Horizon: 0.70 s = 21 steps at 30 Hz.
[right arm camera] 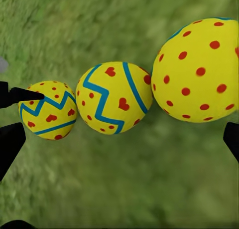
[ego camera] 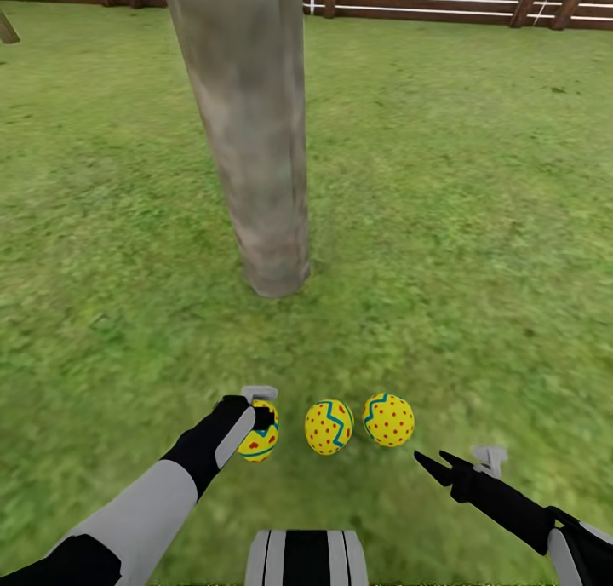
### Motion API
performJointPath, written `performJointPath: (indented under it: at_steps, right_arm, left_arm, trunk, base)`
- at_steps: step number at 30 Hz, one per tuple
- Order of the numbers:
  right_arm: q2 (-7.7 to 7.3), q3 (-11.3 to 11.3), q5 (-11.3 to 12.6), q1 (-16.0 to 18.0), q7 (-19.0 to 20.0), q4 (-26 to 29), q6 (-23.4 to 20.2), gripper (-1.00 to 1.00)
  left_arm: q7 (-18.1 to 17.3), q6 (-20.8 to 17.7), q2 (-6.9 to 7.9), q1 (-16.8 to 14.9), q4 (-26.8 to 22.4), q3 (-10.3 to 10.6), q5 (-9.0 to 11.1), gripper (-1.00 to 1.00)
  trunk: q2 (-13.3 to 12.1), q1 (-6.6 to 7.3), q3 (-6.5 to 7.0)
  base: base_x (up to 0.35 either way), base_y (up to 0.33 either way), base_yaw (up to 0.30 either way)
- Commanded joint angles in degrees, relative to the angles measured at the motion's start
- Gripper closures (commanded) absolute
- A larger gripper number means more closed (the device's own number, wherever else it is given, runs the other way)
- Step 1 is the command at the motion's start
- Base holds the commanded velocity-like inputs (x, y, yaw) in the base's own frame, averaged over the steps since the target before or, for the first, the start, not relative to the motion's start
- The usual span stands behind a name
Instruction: Take the three Easter eggs out of the wicker basket on the lawn in the garden, then place them on the lawn next to a single tree (choose any tree) so that all three eggs are next to the same tree and none are left in the basket.
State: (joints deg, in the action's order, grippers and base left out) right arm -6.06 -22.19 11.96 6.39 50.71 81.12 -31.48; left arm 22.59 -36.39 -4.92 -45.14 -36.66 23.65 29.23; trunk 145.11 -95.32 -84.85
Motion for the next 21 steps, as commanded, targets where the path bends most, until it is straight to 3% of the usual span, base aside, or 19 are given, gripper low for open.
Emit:
performJointPath:
  at_steps: [1,9,16,17,21]
  right_arm:
    - [0.00,-0.05,0.36,0.02,0.09,0.00,-0.42,-1.00]
    - [0.00,-0.09,0.37,0.02,0.10,0.00,-0.42,-1.00]
    - [0.00,-0.19,0.41,0.02,0.10,0.00,-0.42,-1.00]
    - [0.00,-0.21,0.39,0.02,0.10,0.00,-0.42,-1.00]
    - [0.00,-0.22,0.42,0.02,0.10,0.00,-0.40,-1.00]
  left_arm:
    - [0.52,-0.10,0.05,-0.03,-0.07,0.25,0.59,1.00]
    - [0.52,-0.01,0.03,-0.03,-0.08,0.26,0.57,1.00]
    - [0.57,1.40,0.07,-0.02,-0.08,0.26,0.58,1.00]
    - [0.58,1.45,0.09,-0.01,-0.08,0.26,0.57,-1.00]
    - [0.59,1.50,0.16,0.05,-0.08,0.31,0.57,-1.00]
  trunk:
    - [0.03,-0.01,-0.26]
    - [0.14,-0.22,-2.04]
    - [0.14,-0.22,-2.04]
    - [0.14,-0.22,-2.04]
    - [0.14,-0.22,-2.04]
  base:
    - [0.000,0.000,0.000]
    - [0.000,0.000,0.000]
    - [0.000,0.000,0.000]
    - [0.000,0.000,0.000]
    - [0.000,0.000,0.000]
